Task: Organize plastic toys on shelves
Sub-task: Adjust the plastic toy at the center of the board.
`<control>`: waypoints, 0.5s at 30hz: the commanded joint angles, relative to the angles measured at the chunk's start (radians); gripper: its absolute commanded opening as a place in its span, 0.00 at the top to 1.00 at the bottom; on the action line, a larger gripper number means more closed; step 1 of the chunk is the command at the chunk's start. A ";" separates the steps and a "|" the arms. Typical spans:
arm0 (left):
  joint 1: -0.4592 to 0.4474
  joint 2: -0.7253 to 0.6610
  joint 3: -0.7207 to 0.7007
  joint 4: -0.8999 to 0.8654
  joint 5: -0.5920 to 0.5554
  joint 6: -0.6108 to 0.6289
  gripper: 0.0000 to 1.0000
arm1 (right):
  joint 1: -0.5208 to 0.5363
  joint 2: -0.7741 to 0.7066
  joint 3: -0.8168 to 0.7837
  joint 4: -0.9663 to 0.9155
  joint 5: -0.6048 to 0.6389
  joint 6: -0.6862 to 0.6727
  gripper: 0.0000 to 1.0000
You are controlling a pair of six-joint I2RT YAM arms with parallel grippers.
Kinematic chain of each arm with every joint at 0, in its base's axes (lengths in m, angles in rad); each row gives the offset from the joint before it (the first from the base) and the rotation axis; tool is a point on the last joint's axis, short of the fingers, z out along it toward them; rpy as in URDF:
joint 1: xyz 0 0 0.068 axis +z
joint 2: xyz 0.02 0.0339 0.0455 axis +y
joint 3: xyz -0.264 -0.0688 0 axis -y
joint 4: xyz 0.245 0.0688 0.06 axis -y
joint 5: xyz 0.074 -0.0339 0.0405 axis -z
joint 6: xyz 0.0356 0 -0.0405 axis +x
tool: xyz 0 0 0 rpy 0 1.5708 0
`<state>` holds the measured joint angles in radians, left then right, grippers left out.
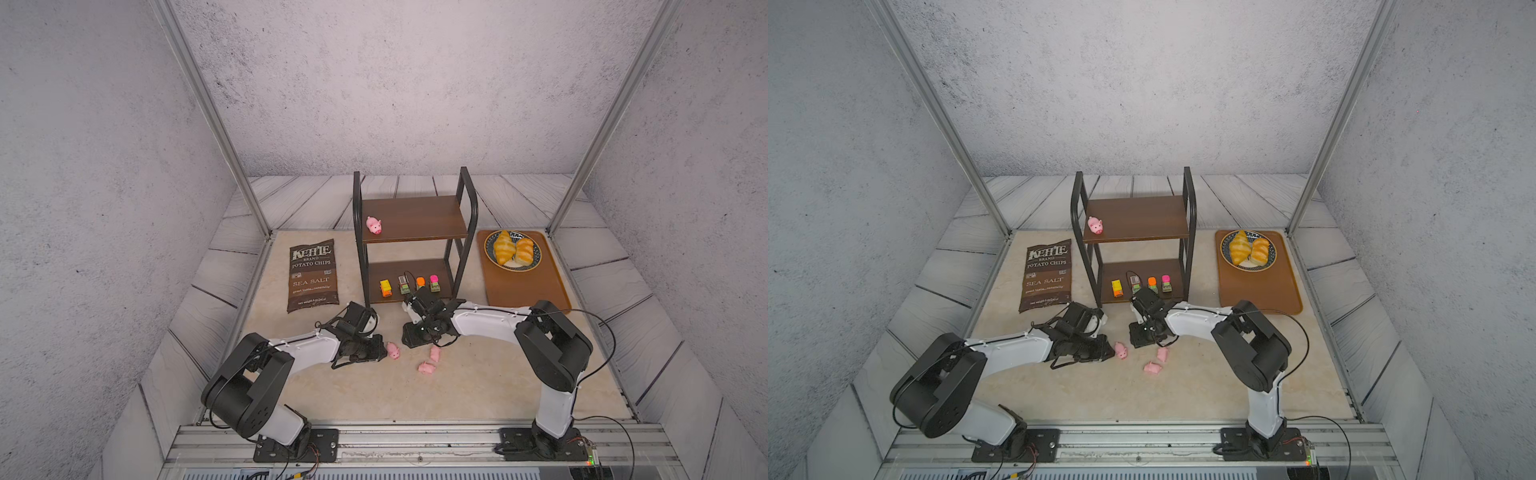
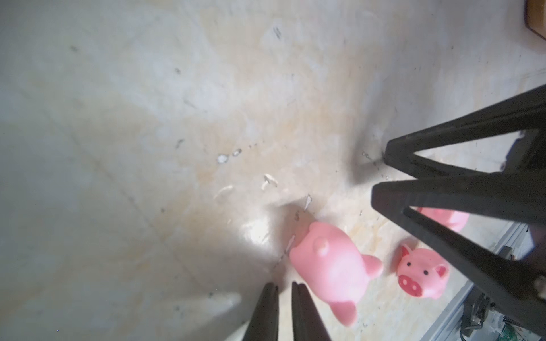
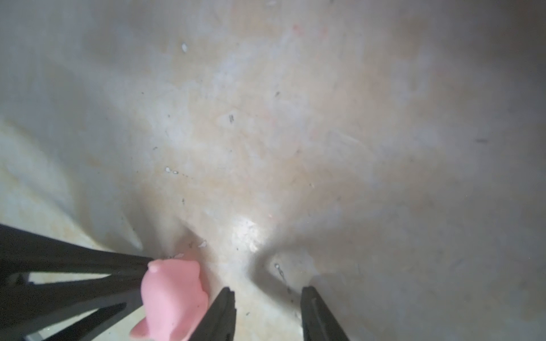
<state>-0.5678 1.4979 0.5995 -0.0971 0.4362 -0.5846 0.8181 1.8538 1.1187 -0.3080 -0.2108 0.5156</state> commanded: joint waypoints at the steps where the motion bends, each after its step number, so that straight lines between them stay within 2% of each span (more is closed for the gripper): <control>1: -0.003 0.011 -0.008 -0.037 0.009 0.017 0.84 | 0.001 -0.085 -0.028 -0.012 -0.029 -0.006 0.54; 7: -0.003 0.019 -0.009 -0.035 0.009 0.013 0.84 | 0.001 -0.146 -0.084 0.061 -0.156 -0.012 0.48; 9: -0.003 0.022 -0.007 -0.034 0.010 0.013 0.84 | 0.003 -0.137 -0.083 0.069 -0.206 -0.018 0.45; 15: -0.003 0.027 -0.006 -0.022 0.020 0.009 0.84 | 0.010 -0.083 -0.076 0.104 -0.254 -0.011 0.42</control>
<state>-0.5678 1.5017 0.5995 -0.0944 0.4496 -0.5835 0.8215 1.7565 1.0424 -0.2306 -0.4084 0.5079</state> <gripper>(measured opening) 0.160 0.581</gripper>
